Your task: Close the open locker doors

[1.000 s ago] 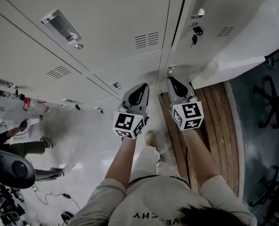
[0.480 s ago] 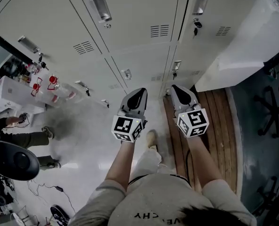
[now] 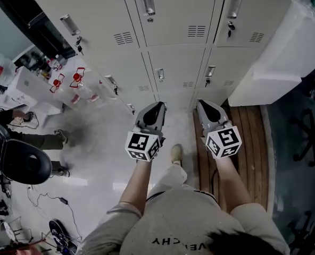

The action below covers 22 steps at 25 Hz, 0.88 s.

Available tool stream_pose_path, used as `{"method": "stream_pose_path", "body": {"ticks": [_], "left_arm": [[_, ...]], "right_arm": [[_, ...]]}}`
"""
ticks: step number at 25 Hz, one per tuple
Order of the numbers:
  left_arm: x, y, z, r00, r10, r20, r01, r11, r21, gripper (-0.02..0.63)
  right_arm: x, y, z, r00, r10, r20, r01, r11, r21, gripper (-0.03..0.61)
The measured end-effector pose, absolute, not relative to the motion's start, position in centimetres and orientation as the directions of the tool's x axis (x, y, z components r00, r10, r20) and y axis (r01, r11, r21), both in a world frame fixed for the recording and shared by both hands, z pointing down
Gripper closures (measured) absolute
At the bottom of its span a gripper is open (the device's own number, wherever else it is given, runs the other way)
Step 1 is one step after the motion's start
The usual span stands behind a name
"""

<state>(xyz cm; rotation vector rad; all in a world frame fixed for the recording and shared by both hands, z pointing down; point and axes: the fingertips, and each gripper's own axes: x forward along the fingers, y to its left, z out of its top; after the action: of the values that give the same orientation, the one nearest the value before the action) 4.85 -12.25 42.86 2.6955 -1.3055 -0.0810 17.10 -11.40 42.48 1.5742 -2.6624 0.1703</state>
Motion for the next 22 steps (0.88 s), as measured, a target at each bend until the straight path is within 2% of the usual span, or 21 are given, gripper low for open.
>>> {"method": "stream_pose_path", "body": {"ticks": [14,22], "left_arm": [[-1.0,-6.8,39.4,0.529,-0.849,-0.007,-0.840,-0.525,0.138,0.615],[-3.6,-5.5,38.8,0.512,-0.859,-0.002,-0.852,-0.508,0.131,0.615]], "right_arm": [[12.3,-6.0,38.7,-0.606,-0.794,0.055,-0.796,0.604,-0.047,0.580],[10.9,-4.8,38.0,-0.623,-0.781,0.047,-0.782,0.622,-0.033,0.580]]}}
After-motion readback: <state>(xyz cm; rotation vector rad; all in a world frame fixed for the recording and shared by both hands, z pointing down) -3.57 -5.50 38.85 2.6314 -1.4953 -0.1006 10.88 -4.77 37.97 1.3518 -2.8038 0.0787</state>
